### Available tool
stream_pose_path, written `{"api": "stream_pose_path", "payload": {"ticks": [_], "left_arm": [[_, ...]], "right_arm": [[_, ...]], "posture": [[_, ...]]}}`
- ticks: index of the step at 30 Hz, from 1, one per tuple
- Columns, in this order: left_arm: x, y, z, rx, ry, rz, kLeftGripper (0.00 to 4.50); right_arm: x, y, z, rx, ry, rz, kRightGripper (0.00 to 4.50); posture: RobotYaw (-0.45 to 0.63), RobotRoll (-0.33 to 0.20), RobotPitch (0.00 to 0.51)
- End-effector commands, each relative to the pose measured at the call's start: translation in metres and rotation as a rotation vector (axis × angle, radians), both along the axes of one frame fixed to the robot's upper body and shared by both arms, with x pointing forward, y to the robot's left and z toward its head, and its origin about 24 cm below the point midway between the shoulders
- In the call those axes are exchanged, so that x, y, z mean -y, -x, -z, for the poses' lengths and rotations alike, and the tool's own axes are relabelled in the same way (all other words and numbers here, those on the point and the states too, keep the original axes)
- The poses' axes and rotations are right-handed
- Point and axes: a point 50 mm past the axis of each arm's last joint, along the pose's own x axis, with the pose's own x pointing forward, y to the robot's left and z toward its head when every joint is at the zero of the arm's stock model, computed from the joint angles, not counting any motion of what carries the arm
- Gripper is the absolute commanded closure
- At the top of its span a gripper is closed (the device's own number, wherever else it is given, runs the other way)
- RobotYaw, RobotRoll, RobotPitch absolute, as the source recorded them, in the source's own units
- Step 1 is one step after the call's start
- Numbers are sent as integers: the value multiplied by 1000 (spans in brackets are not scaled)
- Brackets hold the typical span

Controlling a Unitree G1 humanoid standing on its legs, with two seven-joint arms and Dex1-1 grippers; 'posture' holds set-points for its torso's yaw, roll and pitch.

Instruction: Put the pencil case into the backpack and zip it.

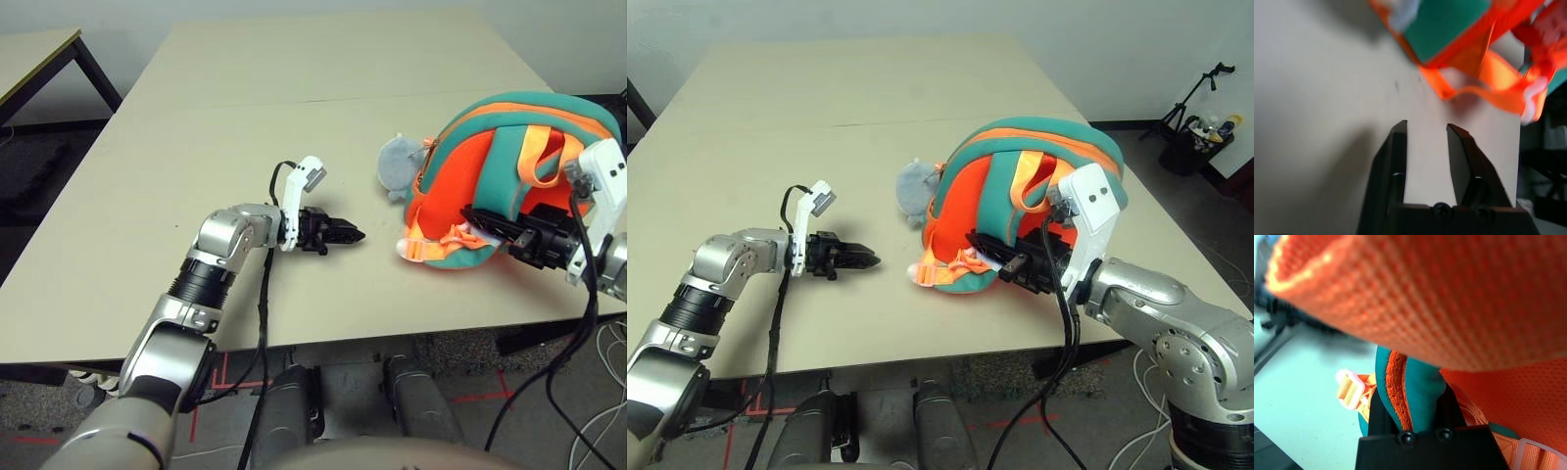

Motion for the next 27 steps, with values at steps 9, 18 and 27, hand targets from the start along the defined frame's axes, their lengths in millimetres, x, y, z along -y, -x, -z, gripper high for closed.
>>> {"api": "stream_pose_path", "payload": {"ticks": [9, 18, 27], "left_arm": [[15, -24, -6, -6, 172, -163, 0], [40, -31, 4, -48, 233, -188, 0], [64, -28, 4, -61, 281, -166, 0]], "right_arm": [[-7, 0, 3, -21, -5, -52, 4307], [-8, 1, 2, -18, -4, -50, 4307], [-10, 1, 2, -19, -9, -49, 4307]], "posture": [[-166, 0, 99], [-185, 0, 103], [-185, 0, 112]]}}
